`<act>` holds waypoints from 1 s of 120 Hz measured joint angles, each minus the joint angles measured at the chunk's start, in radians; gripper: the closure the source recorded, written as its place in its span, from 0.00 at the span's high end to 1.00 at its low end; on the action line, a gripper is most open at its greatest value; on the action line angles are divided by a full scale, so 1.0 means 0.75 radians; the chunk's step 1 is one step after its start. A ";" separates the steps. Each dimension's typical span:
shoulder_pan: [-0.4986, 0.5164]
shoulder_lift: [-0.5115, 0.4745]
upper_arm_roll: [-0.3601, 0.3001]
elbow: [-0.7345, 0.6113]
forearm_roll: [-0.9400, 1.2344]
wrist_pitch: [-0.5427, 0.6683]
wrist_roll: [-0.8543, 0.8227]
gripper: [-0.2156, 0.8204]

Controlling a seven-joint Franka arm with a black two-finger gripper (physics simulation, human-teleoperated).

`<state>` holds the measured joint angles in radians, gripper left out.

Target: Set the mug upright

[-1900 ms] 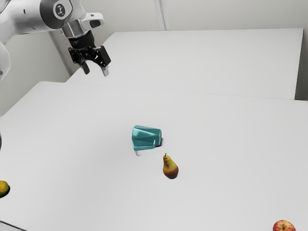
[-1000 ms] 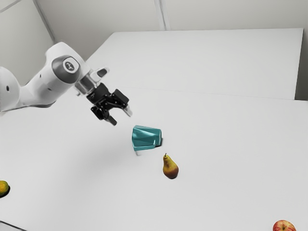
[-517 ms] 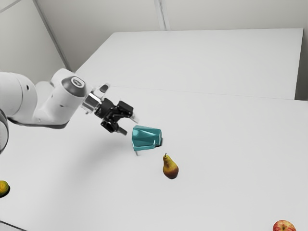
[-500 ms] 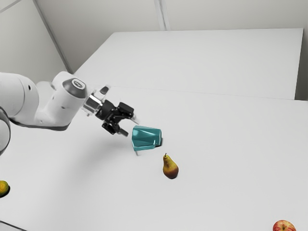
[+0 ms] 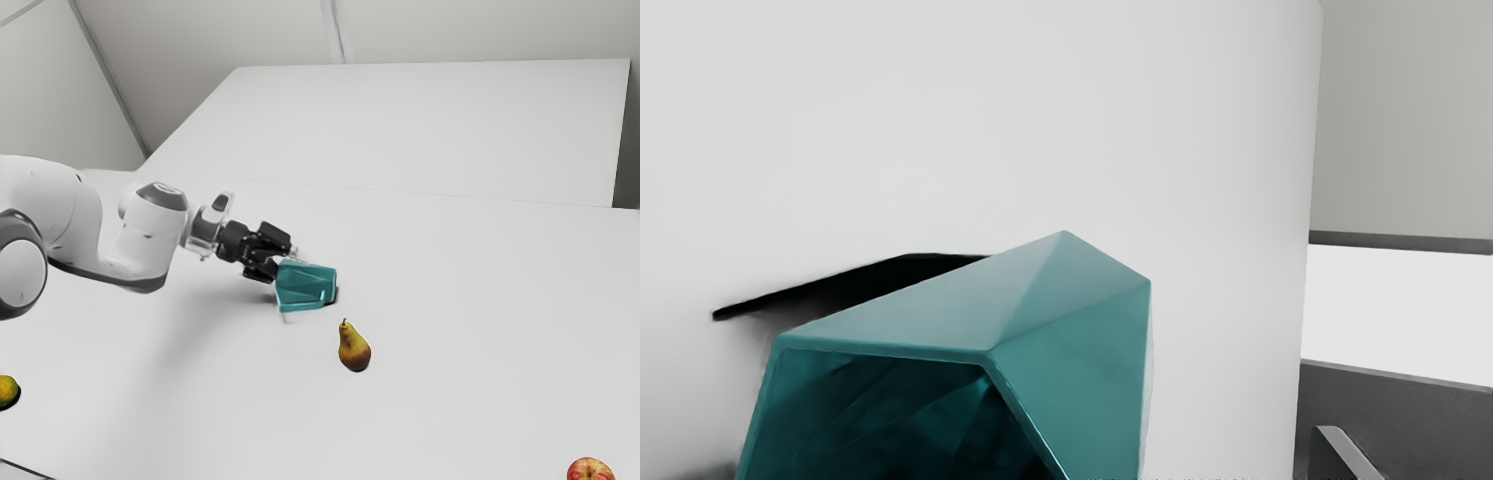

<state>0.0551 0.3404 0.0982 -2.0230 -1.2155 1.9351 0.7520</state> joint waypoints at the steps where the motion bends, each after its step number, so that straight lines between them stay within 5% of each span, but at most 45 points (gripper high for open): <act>1: 0.000 0.000 0.000 0.000 -0.002 -0.002 0.005 0.47; 15: -0.002 -0.002 0.000 0.002 -0.015 -0.017 0.065 0.25; 37: -0.002 -0.010 0.000 0.018 -0.018 -0.031 0.140 0.11; 76: -0.020 -0.126 0.000 0.028 0.058 -0.037 0.195 0.05; 120: -0.062 -0.176 -0.050 0.269 1.058 -0.027 -0.078 0.04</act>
<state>0.0087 0.2084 0.0608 -1.8212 -0.4219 1.9146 0.6932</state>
